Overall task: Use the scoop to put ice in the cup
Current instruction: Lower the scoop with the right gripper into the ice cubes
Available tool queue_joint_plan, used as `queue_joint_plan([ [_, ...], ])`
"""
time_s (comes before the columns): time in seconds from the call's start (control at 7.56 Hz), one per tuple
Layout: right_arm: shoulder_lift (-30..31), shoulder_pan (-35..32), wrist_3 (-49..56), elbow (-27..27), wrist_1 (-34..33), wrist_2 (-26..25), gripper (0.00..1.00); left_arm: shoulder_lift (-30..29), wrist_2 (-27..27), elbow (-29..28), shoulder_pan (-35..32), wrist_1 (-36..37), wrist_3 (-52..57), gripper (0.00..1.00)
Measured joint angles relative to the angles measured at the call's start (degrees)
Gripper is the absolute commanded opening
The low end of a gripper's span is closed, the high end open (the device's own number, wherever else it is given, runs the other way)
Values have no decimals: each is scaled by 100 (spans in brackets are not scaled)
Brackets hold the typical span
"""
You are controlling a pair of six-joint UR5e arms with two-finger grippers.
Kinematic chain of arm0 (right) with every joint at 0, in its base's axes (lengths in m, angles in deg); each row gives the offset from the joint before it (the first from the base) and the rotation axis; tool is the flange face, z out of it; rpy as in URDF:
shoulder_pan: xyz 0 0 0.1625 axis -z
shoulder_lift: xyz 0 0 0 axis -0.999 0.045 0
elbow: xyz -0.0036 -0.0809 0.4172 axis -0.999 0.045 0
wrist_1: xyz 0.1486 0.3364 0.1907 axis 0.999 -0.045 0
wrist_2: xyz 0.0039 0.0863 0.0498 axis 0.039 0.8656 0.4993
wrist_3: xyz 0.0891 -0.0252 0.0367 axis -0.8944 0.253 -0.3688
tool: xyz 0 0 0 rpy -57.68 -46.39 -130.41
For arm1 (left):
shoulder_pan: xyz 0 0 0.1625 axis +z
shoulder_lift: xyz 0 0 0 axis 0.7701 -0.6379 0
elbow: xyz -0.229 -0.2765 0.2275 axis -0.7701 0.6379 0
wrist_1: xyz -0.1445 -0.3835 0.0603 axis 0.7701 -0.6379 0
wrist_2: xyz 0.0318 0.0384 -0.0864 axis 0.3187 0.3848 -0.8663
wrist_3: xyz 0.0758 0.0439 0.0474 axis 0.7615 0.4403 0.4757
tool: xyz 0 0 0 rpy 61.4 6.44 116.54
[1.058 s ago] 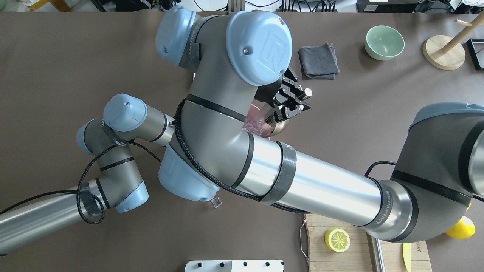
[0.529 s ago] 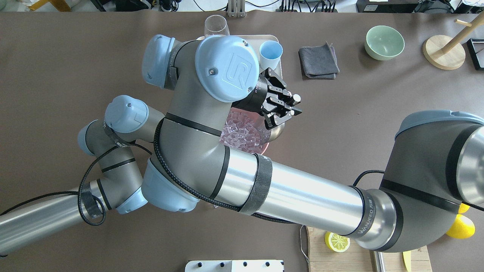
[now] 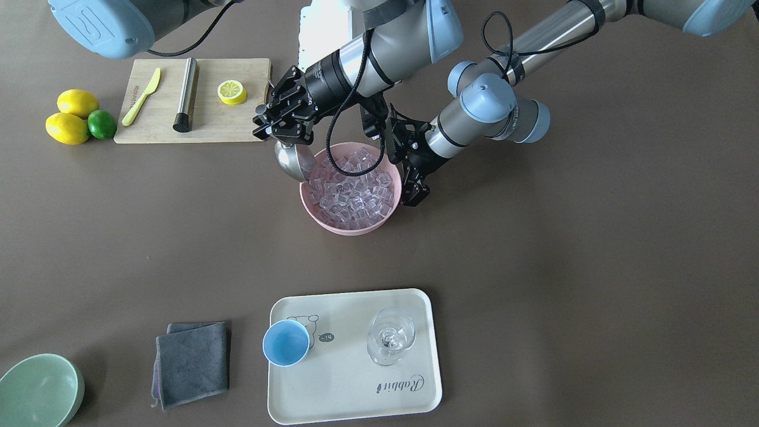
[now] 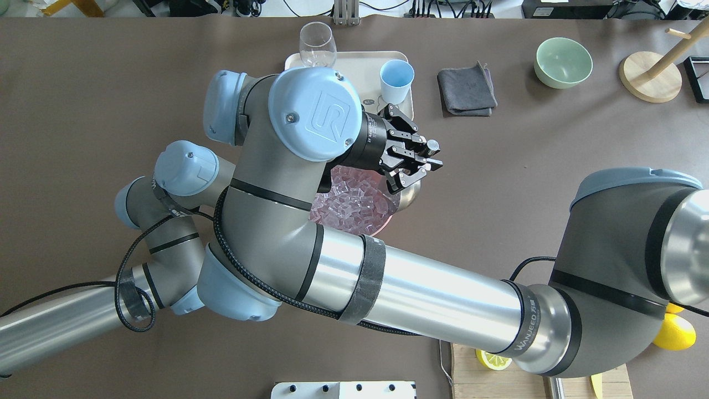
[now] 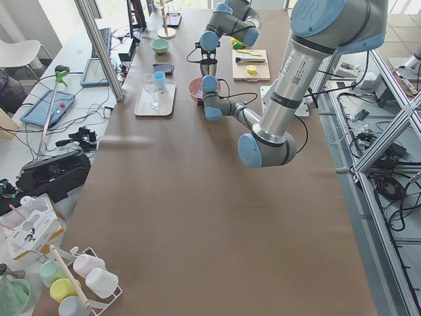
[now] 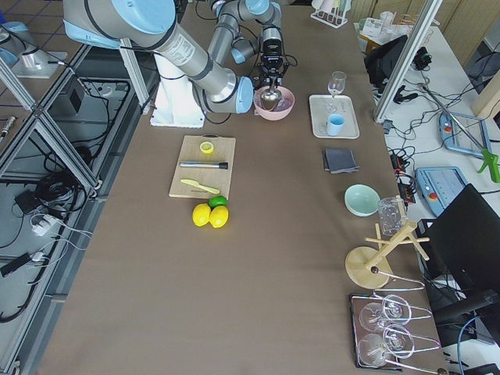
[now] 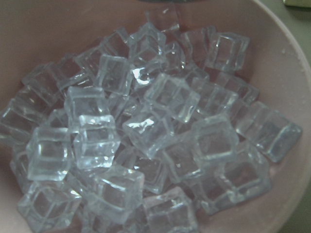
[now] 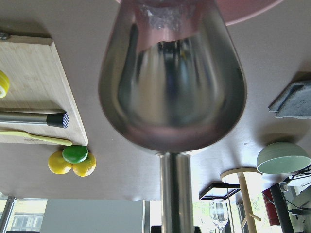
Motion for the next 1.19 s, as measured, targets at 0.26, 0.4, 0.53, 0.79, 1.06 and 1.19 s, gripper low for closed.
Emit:
queue_joint_plan([
  [0.26,-50,79,-59,125,0,-26,0,16,0,0,0,-5,0,99],
  [0.4,-59,118,-121,172,15,-41,0,24,0,0,1,-17,0,98],
  [0.53,-61,144,-179,193,33,-50,0,28,0,0,1,-31,0,99],
  [0.79,-23,160,-246,193,122,-68,0,42,0,0,0,-46,0,99],
  [1.06,78,161,-336,124,414,-52,0,53,0,0,-2,-75,0,99],
  [1.19,117,158,-445,26,536,-24,0,60,0,0,-5,-96,0,99],
])
